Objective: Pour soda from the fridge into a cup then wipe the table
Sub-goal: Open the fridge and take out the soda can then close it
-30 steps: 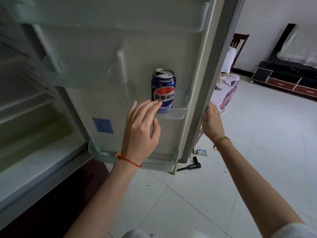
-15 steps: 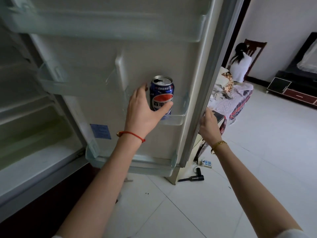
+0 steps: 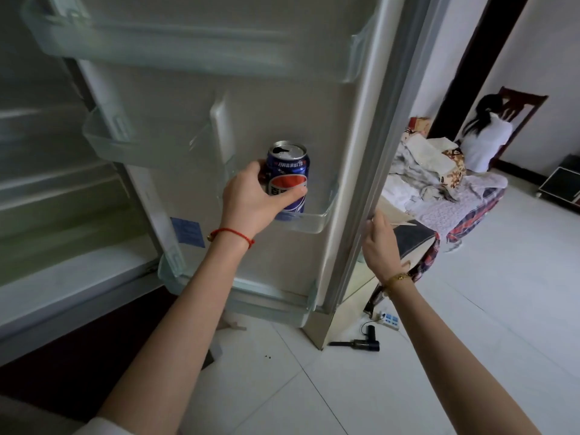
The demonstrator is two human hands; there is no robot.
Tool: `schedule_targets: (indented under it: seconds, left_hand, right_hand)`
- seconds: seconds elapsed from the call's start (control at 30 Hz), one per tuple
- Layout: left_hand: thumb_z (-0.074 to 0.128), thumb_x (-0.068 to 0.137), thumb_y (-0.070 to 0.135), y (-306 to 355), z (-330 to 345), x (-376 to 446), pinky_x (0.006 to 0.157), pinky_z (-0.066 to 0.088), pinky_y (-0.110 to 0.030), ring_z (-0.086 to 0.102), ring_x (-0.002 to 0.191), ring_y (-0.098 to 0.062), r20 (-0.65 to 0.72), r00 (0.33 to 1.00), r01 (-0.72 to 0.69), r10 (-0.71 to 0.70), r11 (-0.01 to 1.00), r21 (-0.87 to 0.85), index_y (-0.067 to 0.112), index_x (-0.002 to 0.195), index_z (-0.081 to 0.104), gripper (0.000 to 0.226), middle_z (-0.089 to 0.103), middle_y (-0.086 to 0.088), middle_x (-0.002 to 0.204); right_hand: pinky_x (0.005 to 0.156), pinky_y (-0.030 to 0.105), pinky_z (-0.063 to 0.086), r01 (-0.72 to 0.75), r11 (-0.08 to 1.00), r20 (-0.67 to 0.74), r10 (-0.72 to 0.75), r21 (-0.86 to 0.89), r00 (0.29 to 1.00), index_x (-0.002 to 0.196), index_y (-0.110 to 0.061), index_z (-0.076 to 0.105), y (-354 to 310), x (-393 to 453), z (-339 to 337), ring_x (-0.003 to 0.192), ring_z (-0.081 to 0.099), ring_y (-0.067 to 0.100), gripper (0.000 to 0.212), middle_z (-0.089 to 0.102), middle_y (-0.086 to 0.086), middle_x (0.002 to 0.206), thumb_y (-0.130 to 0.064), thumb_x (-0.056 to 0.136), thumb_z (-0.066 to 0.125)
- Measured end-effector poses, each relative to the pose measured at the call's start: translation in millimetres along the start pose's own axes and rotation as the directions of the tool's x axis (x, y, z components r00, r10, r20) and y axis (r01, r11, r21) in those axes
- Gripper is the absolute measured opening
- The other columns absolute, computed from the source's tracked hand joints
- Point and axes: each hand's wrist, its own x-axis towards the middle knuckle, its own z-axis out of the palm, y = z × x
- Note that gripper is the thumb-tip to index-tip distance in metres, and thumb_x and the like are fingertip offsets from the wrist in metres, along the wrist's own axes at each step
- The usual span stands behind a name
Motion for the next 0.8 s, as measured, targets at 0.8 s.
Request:
schedule_targets:
  seconds: [0.8]
  left_hand:
    - [0.087, 0.069, 0.032, 52, -31, -88, 0.072, 0.051, -0.011, 0.063, 0.091, 0.010, -0.192, 0.980, -0.015, -0.053, 0.941, -0.337, 0.026, 0.114, 0.063, 0.051, 0.069, 0.016, 0.102]
  right_hand:
    - [0.063, 0.024, 0.034, 0.013, 0.993, 0.075, -0.022, 0.117, 0.997, 0.086, -0.022, 0.045, -15, -29, -23, 0.068, 0.043, 0.002, 0.022, 0.044, -0.011, 0.076, -0.021, 0.104, 0.033]
